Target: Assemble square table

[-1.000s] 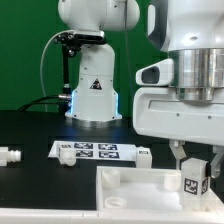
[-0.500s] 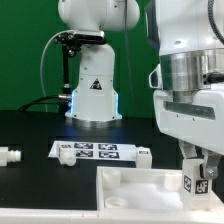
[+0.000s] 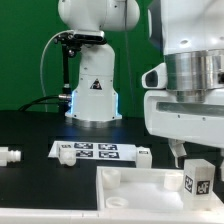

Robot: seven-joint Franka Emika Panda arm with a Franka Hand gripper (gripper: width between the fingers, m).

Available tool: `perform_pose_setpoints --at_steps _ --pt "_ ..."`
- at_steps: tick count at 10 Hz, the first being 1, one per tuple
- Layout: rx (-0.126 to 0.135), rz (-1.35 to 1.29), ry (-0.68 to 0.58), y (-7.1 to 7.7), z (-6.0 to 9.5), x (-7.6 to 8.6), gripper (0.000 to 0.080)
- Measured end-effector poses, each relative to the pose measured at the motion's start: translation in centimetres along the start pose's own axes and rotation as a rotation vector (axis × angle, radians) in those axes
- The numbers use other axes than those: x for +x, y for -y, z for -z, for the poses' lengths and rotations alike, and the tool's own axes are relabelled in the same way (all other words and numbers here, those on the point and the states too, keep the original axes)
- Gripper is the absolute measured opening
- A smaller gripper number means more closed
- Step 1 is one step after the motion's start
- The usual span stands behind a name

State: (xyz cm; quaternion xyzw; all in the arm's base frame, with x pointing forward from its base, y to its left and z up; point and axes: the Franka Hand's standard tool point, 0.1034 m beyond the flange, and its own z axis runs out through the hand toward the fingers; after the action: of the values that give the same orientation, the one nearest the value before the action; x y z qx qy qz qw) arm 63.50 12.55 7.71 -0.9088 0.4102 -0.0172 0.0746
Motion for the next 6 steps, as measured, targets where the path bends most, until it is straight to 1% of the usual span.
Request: perform_pose_setpoints --at_steps 4,6 --pt "-0.002 0.237 -0.002 -0.1 0.0 0.2 0.0649" --pt "-0.023 0.571 -0.022 -0.5 0.2 1.1 0.0649"
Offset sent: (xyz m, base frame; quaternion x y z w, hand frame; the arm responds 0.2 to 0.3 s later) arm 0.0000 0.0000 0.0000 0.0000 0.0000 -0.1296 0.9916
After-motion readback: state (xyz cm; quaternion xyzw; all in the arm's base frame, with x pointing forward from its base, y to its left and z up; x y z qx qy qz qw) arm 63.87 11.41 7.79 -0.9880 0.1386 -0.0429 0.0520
